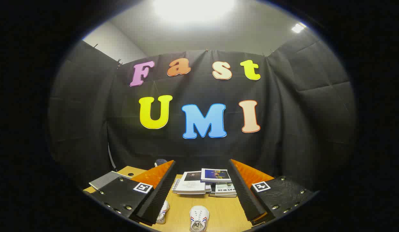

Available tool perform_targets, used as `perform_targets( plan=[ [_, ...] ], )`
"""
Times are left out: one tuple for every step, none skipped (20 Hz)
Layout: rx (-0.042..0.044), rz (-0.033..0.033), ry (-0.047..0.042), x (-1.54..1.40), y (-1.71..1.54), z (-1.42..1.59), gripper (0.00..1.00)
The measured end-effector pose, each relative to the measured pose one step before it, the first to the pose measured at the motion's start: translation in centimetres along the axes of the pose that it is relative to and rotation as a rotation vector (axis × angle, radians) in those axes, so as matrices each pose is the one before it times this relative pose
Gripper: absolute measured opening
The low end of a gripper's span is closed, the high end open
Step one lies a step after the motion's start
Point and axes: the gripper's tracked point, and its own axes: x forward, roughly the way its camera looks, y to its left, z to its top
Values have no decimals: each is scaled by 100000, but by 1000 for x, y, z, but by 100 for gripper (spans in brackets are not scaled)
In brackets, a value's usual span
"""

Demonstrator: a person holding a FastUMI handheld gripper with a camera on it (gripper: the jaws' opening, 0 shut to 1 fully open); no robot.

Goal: Open the storage box then place both shoes into the box .Put the left shoe in first, then the right shoe, with the right side of both shoes facing outward in a uniform manner.

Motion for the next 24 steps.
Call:
perform_targets(
  plan=[
    [230,225,-90,84,74,11,97],
    [96,151,157,69,14,68,97],
    [4,437,-115,85,75,26,97],
    [-179,251,-288,102,69,134,97],
    [-330,86,-236,100,-1,38,97],
    [-257,80,-283,73,-45,165,97],
    [-200,-42,-187,17,-24,-34,97],
    [-161,56,-143,106,4,78,97],
    [-1,-29,-62,41,72,-13,97],
    [-1,35,187,126,63,-1,97],
    [42,4,44,9,-61,-151,97],
    [58,208,24,78,65,50,97],
    [-138,15,164,151,37,-198,97],
    [-123,200,224,75,50,-70,97],
    [-34,305,105,104,157,-154,97],
    [-182,126,266,121,84,-72,97],
    [-176,252,118,156,16,-248,96],
    [-133,120,246,164,110,-114,96],
    [92,433,371,254,189,-293,96],
    [121,361,612,314,178,-277,97],
    [-10,88,527,240,71,-345,97],
    [-78,157,398,297,76,-227,97],
    [133,553,378,242,216,-348,97],
    [287,703,885,420,289,-363,97]
  ],
)
